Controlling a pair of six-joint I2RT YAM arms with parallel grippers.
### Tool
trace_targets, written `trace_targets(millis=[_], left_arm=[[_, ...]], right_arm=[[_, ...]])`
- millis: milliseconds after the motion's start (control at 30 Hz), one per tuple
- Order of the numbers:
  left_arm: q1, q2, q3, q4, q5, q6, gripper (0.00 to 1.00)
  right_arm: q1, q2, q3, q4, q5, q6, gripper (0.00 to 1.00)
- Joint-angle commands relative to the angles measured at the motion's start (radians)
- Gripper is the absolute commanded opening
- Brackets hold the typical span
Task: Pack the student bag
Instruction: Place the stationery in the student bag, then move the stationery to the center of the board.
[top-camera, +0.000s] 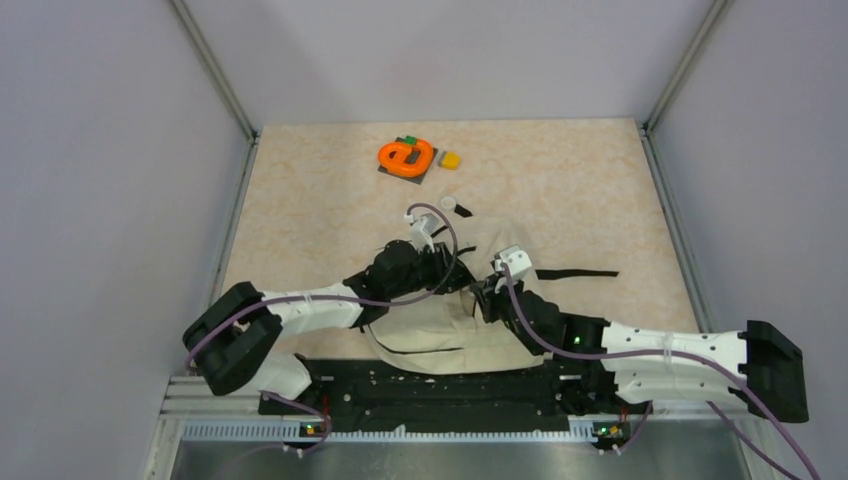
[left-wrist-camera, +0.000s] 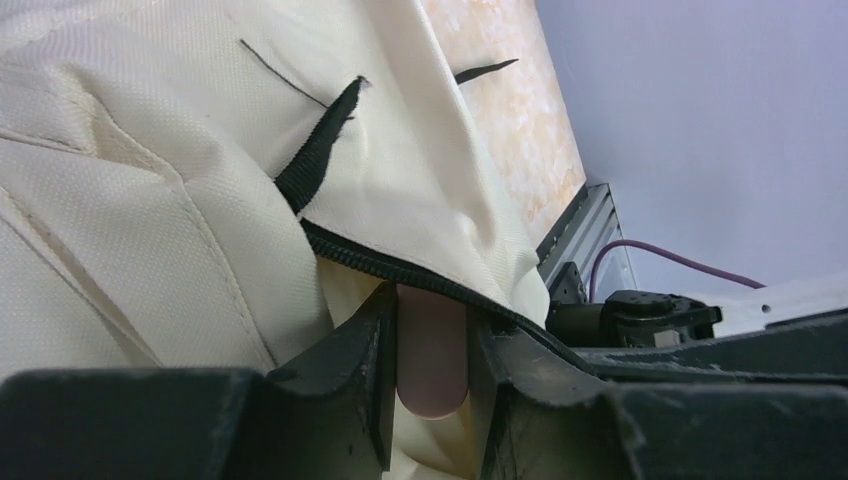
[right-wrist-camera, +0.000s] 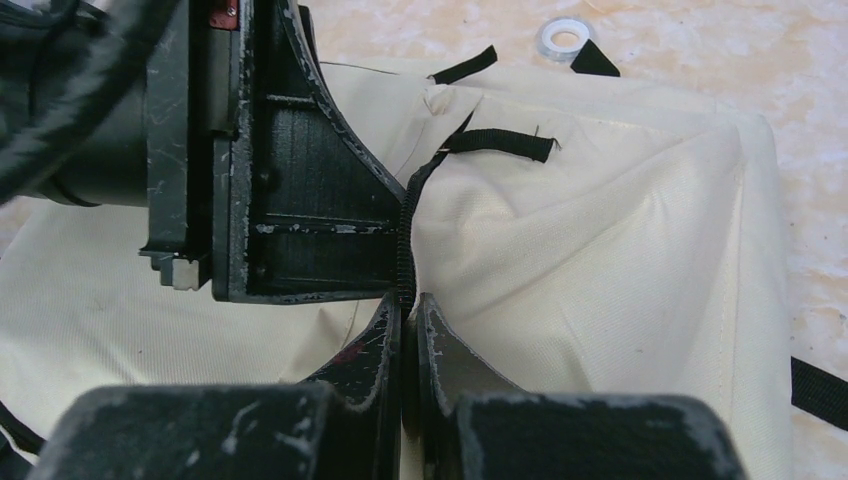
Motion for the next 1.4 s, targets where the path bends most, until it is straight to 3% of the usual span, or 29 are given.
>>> trace_targets(millis=[0,67,200,267,567,767,867,1067,1367], left_arm=[[-0.014,0.055,-0.013,0.205,-0.012,-0.067,0.24],[-0.022,0.063,-0.004,0.173,-0.018,-0.057,0.33],[-0.041,0.026,0.021,0.035,-0.084,0.009,0.63],[-0.051,-0.008,0.034,-0.045,-0.141,0.038,0.69],[-0.054,-0.23,0.047,-0.411,-0.42,0.086,0.78],[-0.018,-0.307,0.17,-0.641,-0.458,0.219,0.87],[0.065,-0.236,0.269,-0.692,-0.385,0.281,0.88],[0.255,0.004,0.468,-0.609,-0.254,0.36,0.88],[0.347,0.532,0.997,-0.617,-0.224,0.324,0.85]], right_arm=[[-0.006,-0.021,0.063,0.031,-0.001,0.01,0.0],[-0.005,-0.021,0.064,0.032,0.001,0.014,0.0],[-0.006,-0.024,0.067,0.028,0.005,0.015,0.0],[-0.005,-0.027,0.066,0.024,0.01,0.014,0.0],[-0.005,-0.028,0.08,0.017,0.047,-0.021,0.0],[-0.005,-0.038,0.059,-0.069,0.039,0.023,0.0],[-0.006,-0.055,0.036,-0.139,0.026,0.076,0.0],[-0.006,-0.108,-0.018,-0.247,0.032,0.15,0.0],[-0.005,-0.09,-0.018,-0.25,0.077,0.144,0.0]])
